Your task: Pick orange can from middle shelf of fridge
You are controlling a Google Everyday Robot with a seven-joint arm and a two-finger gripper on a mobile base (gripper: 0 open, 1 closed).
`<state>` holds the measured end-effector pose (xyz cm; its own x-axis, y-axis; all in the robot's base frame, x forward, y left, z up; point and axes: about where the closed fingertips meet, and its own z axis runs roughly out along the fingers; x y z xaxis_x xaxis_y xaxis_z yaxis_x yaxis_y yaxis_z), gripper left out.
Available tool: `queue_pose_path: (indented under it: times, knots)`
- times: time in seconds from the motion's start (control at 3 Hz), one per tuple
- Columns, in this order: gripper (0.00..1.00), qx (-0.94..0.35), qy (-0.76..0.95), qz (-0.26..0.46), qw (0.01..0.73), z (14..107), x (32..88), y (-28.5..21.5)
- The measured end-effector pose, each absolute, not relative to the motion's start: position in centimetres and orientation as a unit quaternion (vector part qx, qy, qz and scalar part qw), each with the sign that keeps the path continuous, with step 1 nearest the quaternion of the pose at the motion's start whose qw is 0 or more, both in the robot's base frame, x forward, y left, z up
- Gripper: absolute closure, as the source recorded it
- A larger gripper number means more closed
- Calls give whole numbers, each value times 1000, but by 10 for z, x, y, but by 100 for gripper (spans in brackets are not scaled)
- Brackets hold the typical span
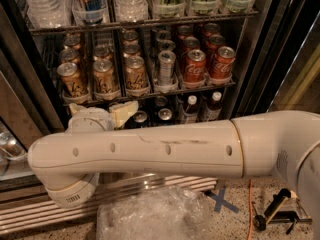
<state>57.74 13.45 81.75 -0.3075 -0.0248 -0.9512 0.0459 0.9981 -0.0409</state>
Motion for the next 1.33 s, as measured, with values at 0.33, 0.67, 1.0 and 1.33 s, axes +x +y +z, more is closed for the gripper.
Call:
queue_pose_path:
  times: [0.33,0.67,1.0,1.33]
  knots:
    - [0,7,808,-30,588,817,578,135]
    - [18,7,808,-30,588,817,578,135]
    - [43,7,808,-30,588,817,578,135]
    - [64,7,808,-30,588,817,578,135]
